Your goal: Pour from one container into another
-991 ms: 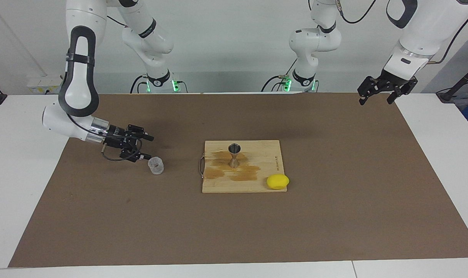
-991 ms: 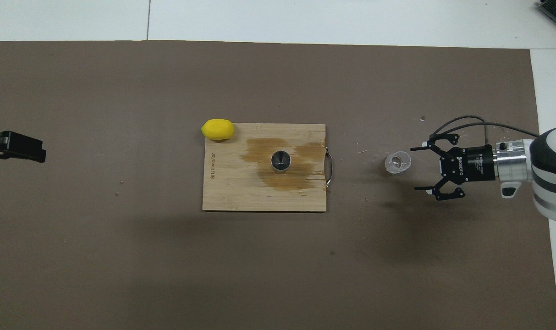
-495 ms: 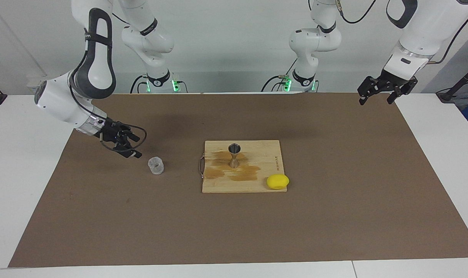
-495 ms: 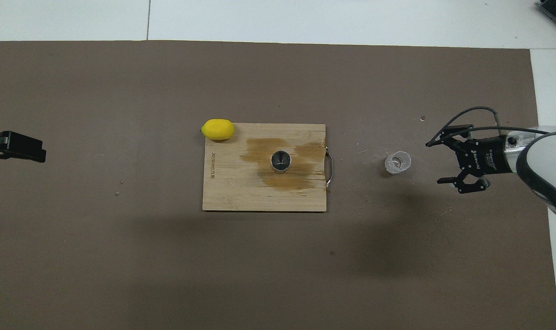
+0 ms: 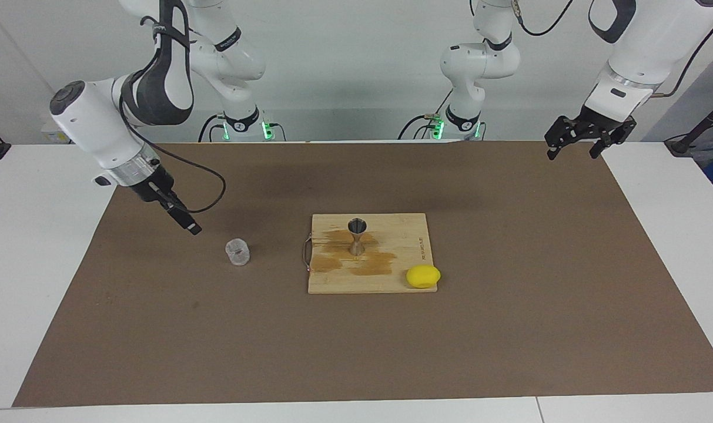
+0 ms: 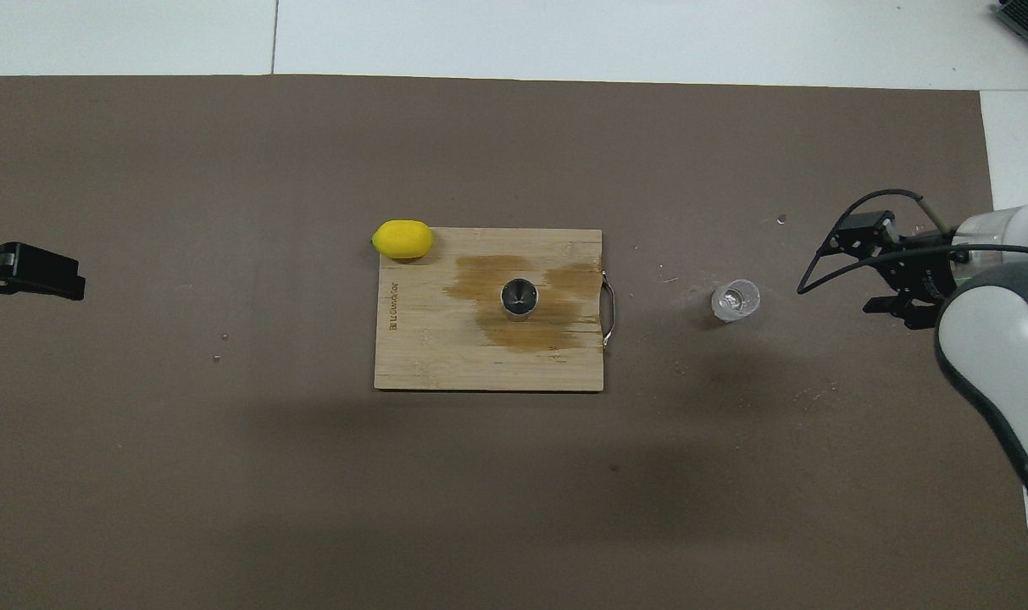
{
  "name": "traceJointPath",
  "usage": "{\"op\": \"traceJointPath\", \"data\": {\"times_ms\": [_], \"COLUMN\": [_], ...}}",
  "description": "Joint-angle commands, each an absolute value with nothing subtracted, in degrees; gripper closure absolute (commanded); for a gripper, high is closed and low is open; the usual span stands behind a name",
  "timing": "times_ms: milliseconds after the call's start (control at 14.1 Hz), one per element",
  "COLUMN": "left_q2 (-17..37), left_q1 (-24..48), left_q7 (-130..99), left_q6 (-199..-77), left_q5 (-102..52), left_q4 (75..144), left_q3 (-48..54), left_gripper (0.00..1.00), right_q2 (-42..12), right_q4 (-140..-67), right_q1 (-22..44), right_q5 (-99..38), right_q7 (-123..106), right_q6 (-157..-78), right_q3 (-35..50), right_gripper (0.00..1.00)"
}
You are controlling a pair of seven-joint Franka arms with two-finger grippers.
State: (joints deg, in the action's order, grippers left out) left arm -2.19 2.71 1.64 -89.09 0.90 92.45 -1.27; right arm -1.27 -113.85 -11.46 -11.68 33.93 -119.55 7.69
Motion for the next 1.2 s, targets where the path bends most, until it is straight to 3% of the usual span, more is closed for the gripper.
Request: {"op": "traceJointPath", "data": {"times_ms": [0, 354, 566, 849, 1132], "left_q2": [-3.2, -3.2, -3.2, -3.2, -3.2], "left_q1": [3.4, 3.4, 3.4, 3.4, 3.4], "left_q7": [1.1, 1.1, 1.1, 1.1, 1.1], "left_q6": [-88.4, -88.4, -88.4, -88.4, -88.4], "left_q5": [1.6, 1.6, 1.6, 1.6, 1.6], "left_q4": [93.1, 93.1, 93.1, 93.1, 93.1], "left_q3": [-1.8, -1.8, -1.8, -1.8, -1.8], "left_gripper": [0.00, 0.00, 0.00, 0.00, 0.00], "right_q2": [-0.8, 0.2, 2.3, 4.5, 2.7], "right_q4": [-109.9, -100.6, -99.1, -96.0, -92.0], "right_q1": [-8.4, -7.3, -5.0, 2.3, 5.6], "right_q5": [-4.6, -1.9, 0.3, 0.6, 0.8], "right_q7": [31.8, 25.8, 23.6, 19.4, 11.9], "right_q6": [-115.5, -103.2, -98.9, -91.3, -88.8], "right_q3": [7.9, 7.9, 6.8, -2.0, -5.3], "right_gripper": [0.00, 0.00, 0.00, 0.00, 0.00]}}
